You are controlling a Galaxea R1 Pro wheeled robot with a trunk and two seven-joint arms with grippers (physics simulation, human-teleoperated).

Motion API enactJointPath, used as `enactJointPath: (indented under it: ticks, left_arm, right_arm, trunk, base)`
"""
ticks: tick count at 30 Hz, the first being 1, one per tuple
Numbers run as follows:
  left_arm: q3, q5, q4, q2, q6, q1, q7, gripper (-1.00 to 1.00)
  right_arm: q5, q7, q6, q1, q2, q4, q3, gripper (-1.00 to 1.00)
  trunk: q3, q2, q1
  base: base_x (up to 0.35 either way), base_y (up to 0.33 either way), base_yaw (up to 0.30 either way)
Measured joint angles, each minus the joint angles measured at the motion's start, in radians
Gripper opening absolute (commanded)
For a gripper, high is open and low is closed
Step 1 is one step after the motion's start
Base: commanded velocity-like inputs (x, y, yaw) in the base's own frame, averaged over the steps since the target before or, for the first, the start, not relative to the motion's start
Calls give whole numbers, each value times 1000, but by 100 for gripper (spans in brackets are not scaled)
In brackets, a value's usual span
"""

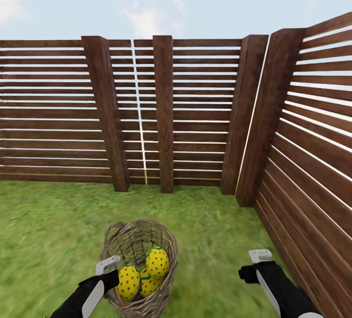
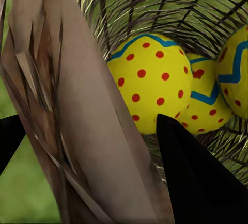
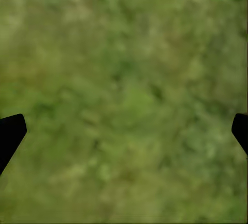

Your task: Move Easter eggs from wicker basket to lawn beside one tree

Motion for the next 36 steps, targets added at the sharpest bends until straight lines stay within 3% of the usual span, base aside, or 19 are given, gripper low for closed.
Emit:
enactJointPath:
  ticks: [8, 13, 30, 31, 33, 36]
  left_arm:
    - [0, -1, 0, 0, 0, 0, 0, -100]
    - [0, -1, 0, -18, 0, 0, 1, -100]
    - [0, -2, 0, -18, 2, 0, 10, -100]
    - [0, -2, 0, -18, 1, 0, 9, -100]
    - [0, -2, 4, -18, 1, 0, 9, -100]
    - [-1, 0, 29, -18, 0, 0, 8, -100]
  right_arm:
    - [0, 0, 0, 0, 0, 0, 0, 100]
    - [1, 0, -6, 0, 1, 34, -1, 100]
    - [-13, 13, -17, 0, -5, 47, -8, 100]
    - [-13, 13, -17, 0, 1, 47, -3, 100]
    - [-9, 13, -9, 0, 41, 7, 1, 100]
    - [-14, 14, 106, 0, 48, -128, 37, 100]
  trunk:
    - [25, 56, -31]
    - [41, 91, -50]
    - [94, 210, -115]
    - [97, 217, -119]
    - [103, 231, -127]
    - [113, 252, -138]
  base:
    - [0, 0, 293]
    - [0, 0, 293]
    - [0, 0, 294]
    - [0, 0, 294]
    - [0, 0, 294]
    - [0, 0, 295]
